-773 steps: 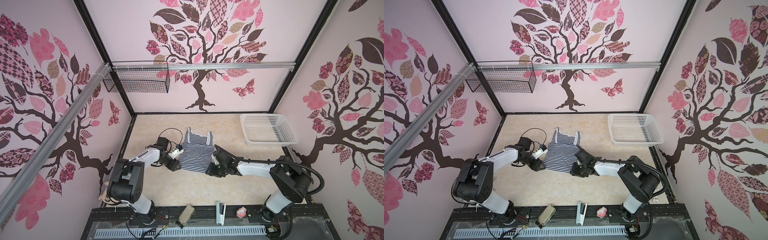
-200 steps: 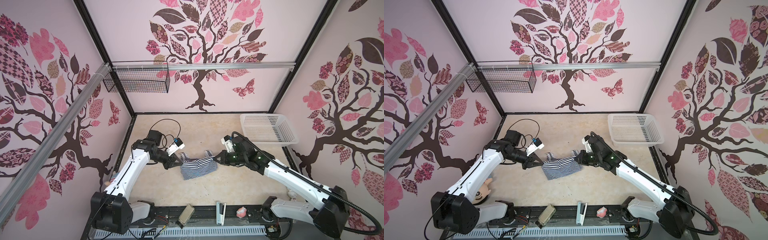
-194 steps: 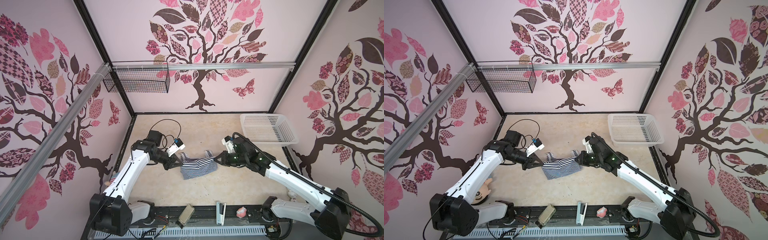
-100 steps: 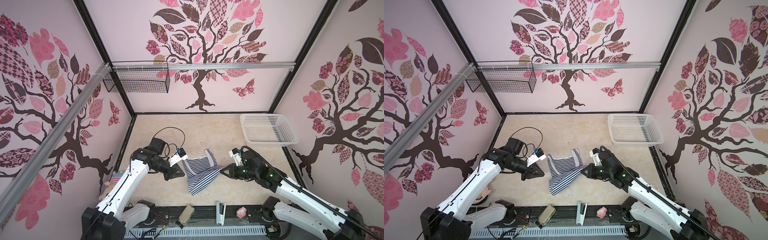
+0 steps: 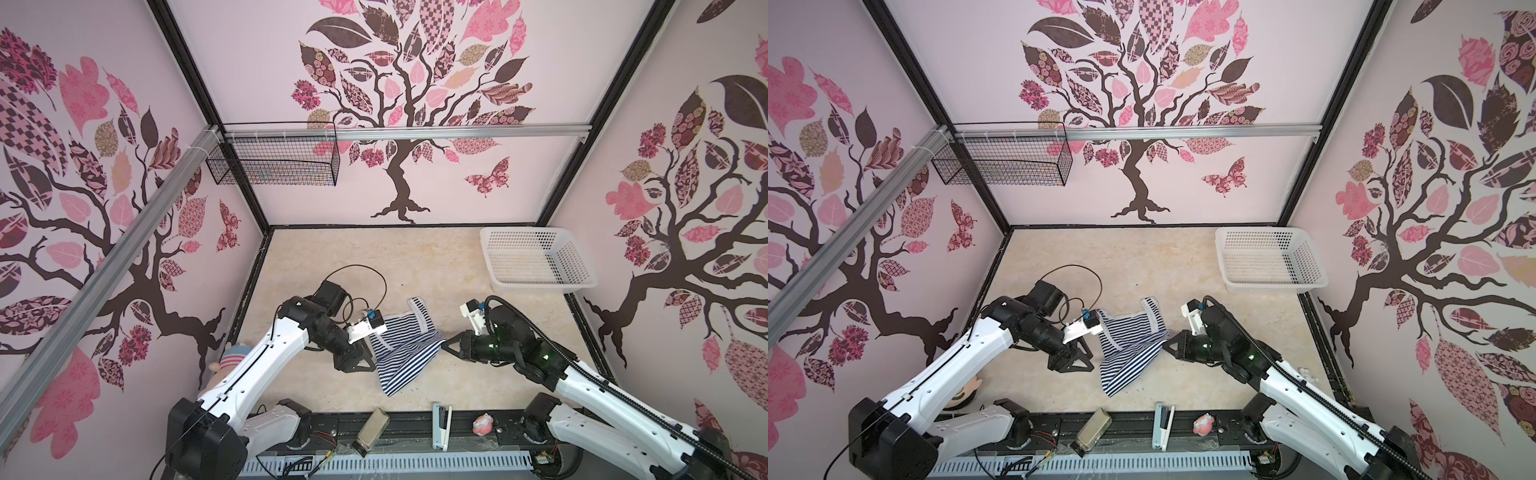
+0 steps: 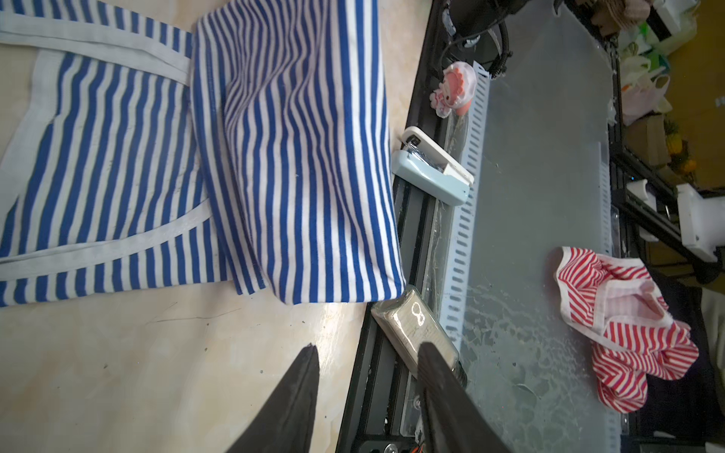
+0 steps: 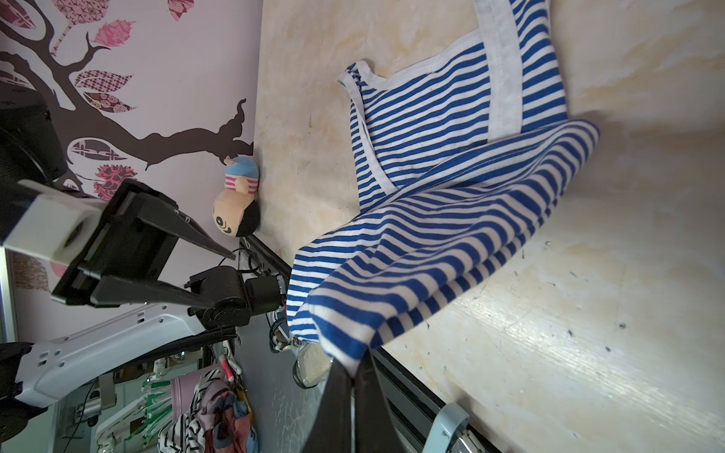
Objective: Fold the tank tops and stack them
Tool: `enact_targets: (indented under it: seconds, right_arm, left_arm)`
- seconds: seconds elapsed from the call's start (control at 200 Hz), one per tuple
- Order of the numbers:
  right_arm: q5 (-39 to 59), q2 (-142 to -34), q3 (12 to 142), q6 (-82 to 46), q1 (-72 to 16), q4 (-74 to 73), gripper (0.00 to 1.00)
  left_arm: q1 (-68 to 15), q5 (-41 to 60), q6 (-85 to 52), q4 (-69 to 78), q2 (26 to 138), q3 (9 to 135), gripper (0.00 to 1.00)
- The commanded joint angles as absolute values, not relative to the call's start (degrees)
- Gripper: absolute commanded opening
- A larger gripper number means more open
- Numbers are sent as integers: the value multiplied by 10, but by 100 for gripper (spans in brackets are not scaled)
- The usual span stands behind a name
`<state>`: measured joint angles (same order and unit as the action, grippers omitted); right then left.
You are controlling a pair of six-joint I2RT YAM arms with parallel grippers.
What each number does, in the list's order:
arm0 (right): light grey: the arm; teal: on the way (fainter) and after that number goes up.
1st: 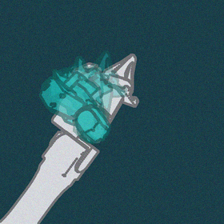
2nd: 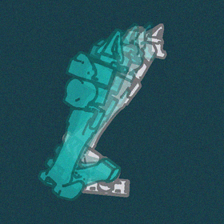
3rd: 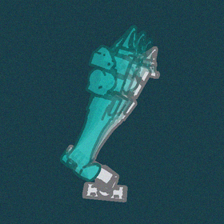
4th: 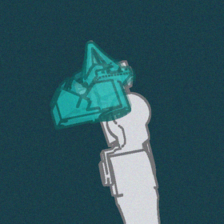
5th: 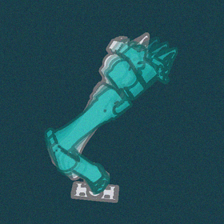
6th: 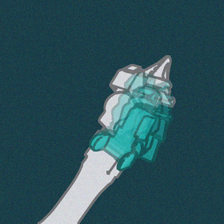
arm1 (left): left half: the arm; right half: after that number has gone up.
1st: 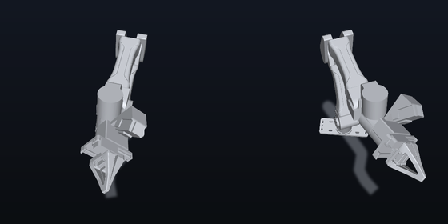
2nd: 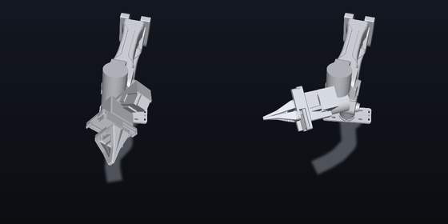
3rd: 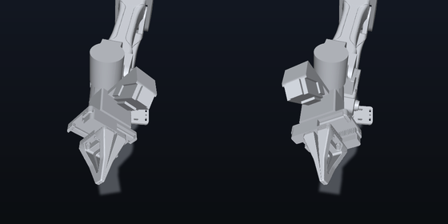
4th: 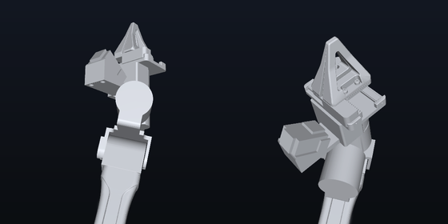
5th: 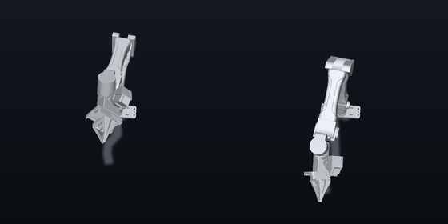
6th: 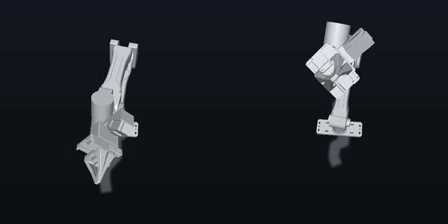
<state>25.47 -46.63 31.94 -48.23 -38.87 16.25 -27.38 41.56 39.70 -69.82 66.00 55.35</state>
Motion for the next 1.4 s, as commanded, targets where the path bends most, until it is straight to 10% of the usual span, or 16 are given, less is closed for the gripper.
enact_targets:
  seconds: [0.0, 0.395, 1.396]
  right_arm:
    - [247, -474, 341, -480, -390, 160, 0]
    - [245, -522, 380, -474, -389, 165, 0]
    - [245, -530, 388, -483, -386, 150, 0]
  left_arm:
    - [-294, 392, 393, -701, 635, 556, 52]
    - [-595, -4, 259, -542, 541, 487, 62]
    - [-749, -115, 314, -460, 539, 401, 69]
